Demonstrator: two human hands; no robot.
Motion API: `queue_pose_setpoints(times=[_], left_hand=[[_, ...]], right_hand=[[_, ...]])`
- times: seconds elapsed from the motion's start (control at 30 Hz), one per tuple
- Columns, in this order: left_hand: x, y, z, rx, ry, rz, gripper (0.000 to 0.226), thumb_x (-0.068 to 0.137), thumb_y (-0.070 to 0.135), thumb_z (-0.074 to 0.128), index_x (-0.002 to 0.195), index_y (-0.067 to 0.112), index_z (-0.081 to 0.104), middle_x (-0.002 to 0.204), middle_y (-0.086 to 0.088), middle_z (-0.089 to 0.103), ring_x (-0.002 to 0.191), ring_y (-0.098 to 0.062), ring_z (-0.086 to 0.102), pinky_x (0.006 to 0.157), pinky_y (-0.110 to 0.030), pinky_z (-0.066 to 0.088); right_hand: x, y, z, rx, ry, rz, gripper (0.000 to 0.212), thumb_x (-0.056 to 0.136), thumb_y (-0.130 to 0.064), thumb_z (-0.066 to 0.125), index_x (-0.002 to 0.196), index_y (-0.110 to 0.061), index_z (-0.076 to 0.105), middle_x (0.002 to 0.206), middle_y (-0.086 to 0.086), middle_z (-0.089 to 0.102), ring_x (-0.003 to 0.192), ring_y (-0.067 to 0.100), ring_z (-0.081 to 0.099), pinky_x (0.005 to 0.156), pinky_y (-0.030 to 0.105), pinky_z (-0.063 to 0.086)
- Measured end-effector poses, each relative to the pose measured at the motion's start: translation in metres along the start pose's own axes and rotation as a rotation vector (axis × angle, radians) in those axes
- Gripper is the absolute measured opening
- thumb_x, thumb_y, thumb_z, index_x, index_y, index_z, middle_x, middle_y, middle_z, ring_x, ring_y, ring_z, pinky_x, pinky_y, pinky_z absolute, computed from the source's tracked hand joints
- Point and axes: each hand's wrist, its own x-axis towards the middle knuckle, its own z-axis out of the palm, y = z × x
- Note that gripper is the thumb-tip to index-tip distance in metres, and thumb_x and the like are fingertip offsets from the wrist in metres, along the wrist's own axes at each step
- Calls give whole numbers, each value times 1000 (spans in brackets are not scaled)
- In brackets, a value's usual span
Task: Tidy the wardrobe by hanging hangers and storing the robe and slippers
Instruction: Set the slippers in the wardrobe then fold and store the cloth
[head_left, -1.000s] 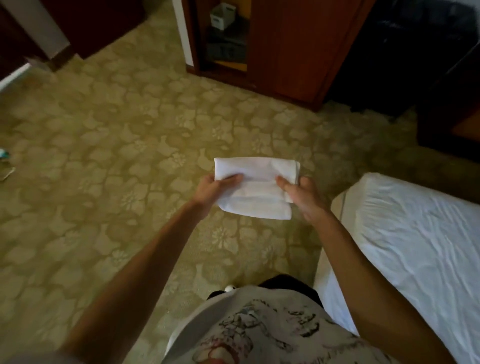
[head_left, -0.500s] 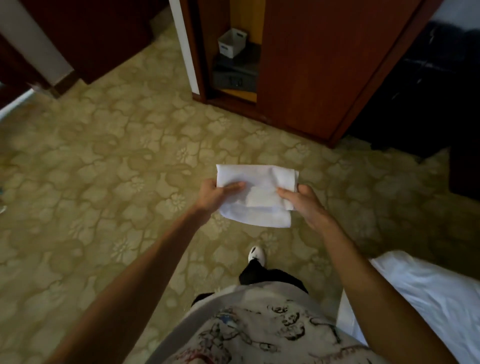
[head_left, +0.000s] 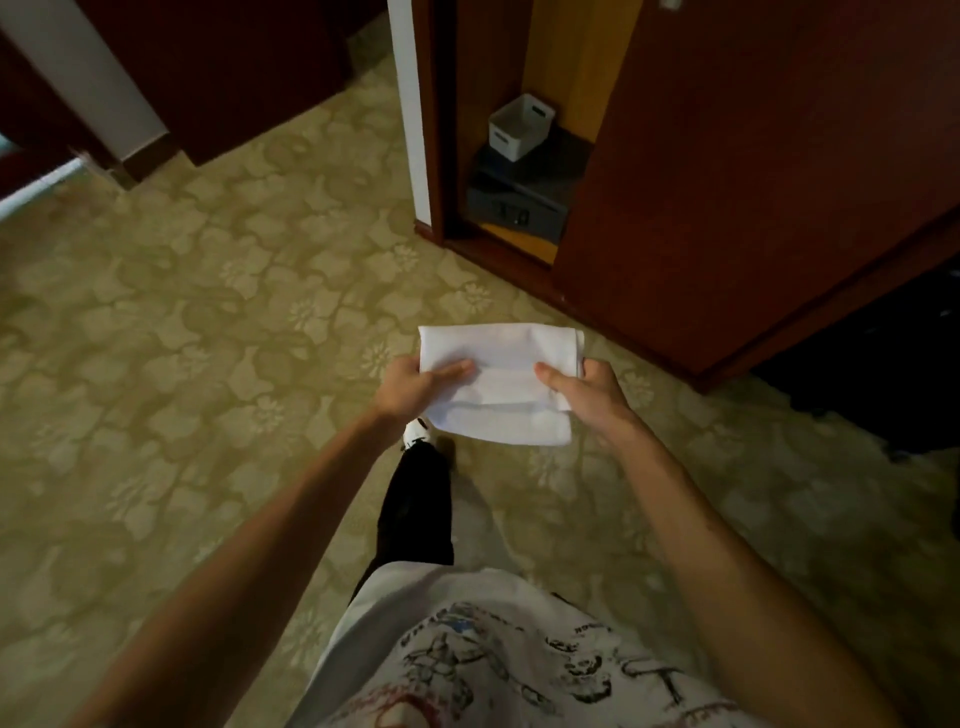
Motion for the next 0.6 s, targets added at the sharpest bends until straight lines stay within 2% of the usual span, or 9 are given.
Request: queue_pose_setpoints(times=[0.1, 0.17, 0.23, 0.33, 0.5, 0.6], left_hand=[[84, 27, -19, -22, 8, 5, 36, 71, 42, 88, 89, 13, 79, 89, -1, 79, 82, -16, 74, 74, -33, 58], [136, 55, -33, -28, -20, 8, 25, 75, 37, 86, 87, 17, 78, 89, 2, 78, 83, -15, 74, 73, -29, 60], [183, 84, -49, -16, -43, -3, 20, 76, 36, 86, 84, 21, 76, 88, 5, 77, 80, -11, 73, 69, -24, 58], [248, 122, -72, -4, -69, -4, 19, 77, 38, 84, 84, 23, 74, 88, 8, 77, 79, -9, 73, 67, -22, 58], [340, 173, -81, -35, -170, 12, 17, 87, 30, 76, 99, 19, 71, 93, 6, 77, 85, -12, 74, 69, -22, 57], [392, 194, -73, -69, -183, -15, 21, 90, 29, 73, 107, 16, 70, 100, 2, 76, 90, -14, 73, 73, -22, 57]], right_hand=[[80, -40, 15, -11, -6, 0, 8, 90, -22, 73, 95, -17, 71, 90, -8, 72, 80, 10, 70, 59, 15, 53], [130, -71, 24, -13, -2, 4, 2, 91, -21, 71, 91, -19, 70, 90, -9, 71, 82, 11, 69, 65, 19, 55], [172, -100, 34, -25, 3, 20, 5, 93, -21, 69, 96, -17, 70, 90, -8, 71, 82, 10, 69, 66, 21, 55], [234, -138, 47, 13, 4, 31, 7, 95, -17, 67, 100, -14, 69, 90, -4, 71, 80, 11, 67, 60, 17, 55], [328, -181, 50, 62, 16, 73, 4, 94, -18, 66, 97, -17, 69, 96, -1, 71, 84, 12, 68, 65, 23, 54], [379, -202, 45, 81, 72, 93, 15, 95, -19, 66, 107, -10, 67, 96, 0, 69, 80, 10, 66, 63, 19, 53]])
